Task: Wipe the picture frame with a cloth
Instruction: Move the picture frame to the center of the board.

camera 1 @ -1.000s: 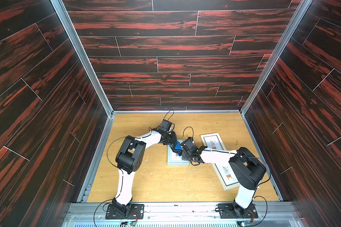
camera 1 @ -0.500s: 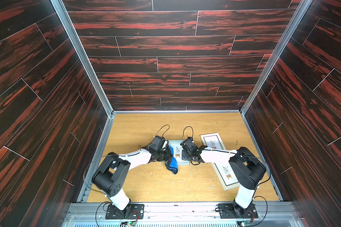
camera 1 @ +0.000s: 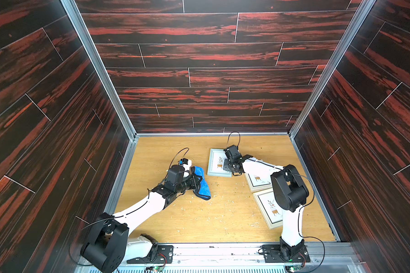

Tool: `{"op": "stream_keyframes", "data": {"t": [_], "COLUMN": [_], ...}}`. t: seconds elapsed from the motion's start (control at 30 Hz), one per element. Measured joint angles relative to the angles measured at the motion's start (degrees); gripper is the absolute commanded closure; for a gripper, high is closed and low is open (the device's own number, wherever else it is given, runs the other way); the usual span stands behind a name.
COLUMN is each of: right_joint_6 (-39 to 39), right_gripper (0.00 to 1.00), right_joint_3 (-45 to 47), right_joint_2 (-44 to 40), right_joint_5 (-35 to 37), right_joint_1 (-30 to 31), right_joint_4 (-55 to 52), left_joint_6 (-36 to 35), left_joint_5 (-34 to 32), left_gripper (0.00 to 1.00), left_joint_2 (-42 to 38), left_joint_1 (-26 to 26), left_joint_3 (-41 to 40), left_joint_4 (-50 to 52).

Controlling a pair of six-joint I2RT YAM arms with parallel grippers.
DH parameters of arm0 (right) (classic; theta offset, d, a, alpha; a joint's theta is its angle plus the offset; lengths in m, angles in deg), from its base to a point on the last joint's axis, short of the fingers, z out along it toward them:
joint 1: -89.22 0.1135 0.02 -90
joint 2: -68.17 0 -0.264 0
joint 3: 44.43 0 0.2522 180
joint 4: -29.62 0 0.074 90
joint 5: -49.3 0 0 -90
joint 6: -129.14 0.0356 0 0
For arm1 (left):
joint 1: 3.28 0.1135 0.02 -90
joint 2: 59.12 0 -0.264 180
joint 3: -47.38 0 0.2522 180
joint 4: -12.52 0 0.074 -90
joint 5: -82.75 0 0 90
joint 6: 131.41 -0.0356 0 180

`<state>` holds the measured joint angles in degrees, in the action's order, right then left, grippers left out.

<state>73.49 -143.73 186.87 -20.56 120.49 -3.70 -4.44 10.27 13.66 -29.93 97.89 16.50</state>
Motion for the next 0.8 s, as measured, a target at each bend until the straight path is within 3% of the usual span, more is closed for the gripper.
{"op": "stream_keyframes", "data": {"t": [0.33, 0.5, 0.63, 0.8], "right_joint_6": [-2.1, -2.5, -2.8, -4.0], "right_gripper": [0.91, 0.88, 0.65, 0.45], "right_joint_3": [-18.3, -22.9, -23.5, -22.7], "right_joint_2": [13.3, 16.1, 16.3, 16.0], "right_joint_5": [0.6, 0.4, 0.5, 0.7], "right_joint_1": [-6.7, -9.2, -10.5, -10.6], "right_joint_4": [-6.2, -7.7, -8.4, -7.9], "left_joint_6": [-0.2, -0.1, -0.1, -0.1], "left_joint_5": [-0.7, -0.6, -0.1, 0.7], "left_gripper": [1.0, 1.0, 1.0, 1.0], "left_joint_2": [-1.9, -1.9, -1.8, -0.9], "left_joint_1": [0.6, 0.6, 0.6, 0.6], "left_joint_3": [-2.6, -2.6, -2.6, -2.6], "left_joint_4": [-0.6, -1.1, -1.7, -2.4]}}
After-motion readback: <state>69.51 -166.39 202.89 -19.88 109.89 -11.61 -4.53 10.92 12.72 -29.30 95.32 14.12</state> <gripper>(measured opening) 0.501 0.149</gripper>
